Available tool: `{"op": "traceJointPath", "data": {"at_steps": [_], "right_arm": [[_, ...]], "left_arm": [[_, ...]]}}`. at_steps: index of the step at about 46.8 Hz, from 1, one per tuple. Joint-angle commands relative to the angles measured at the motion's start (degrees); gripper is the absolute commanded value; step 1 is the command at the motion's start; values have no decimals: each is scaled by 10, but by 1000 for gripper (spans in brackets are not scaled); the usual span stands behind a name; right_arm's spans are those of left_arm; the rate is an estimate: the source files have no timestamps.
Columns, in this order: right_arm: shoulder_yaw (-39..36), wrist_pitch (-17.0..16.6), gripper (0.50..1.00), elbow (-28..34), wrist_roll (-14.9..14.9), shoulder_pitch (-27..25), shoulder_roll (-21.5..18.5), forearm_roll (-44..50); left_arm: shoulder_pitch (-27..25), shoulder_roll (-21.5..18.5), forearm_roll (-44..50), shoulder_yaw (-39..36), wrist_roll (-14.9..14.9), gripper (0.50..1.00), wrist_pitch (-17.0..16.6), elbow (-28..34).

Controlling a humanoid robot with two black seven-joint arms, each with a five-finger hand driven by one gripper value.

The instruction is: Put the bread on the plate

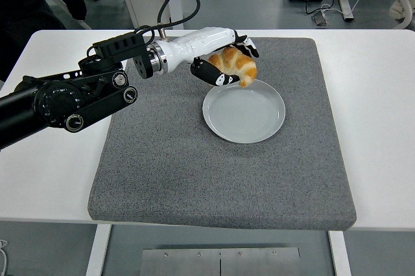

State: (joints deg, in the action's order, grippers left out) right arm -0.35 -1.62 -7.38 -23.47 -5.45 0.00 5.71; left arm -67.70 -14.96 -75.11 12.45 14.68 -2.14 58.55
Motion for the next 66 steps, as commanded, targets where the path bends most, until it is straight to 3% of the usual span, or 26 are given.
{"op": "traceJointPath", "data": {"at_steps": [1,13,28,39,66], "right_arm": [[0,-1,1000,0,0,0,0,0],[0,0,1000,0,0,0,0,0],[0,-1,1000,0,0,0,0,0],[0,-1,1000,0,-1,0,0,0],[0,-1,1000,0,-1,0,0,0]], "left_arm": [[4,9,-1,-9,0,651,-6,-8],[5,33,-3,-55,1,651,-39,-22],[22,47,-4,-65,1,651,-45,-40],[33,59,-3,-88,2,654,-68,-52],[55,63,-3,-89,3,660,-71,-54]]}}
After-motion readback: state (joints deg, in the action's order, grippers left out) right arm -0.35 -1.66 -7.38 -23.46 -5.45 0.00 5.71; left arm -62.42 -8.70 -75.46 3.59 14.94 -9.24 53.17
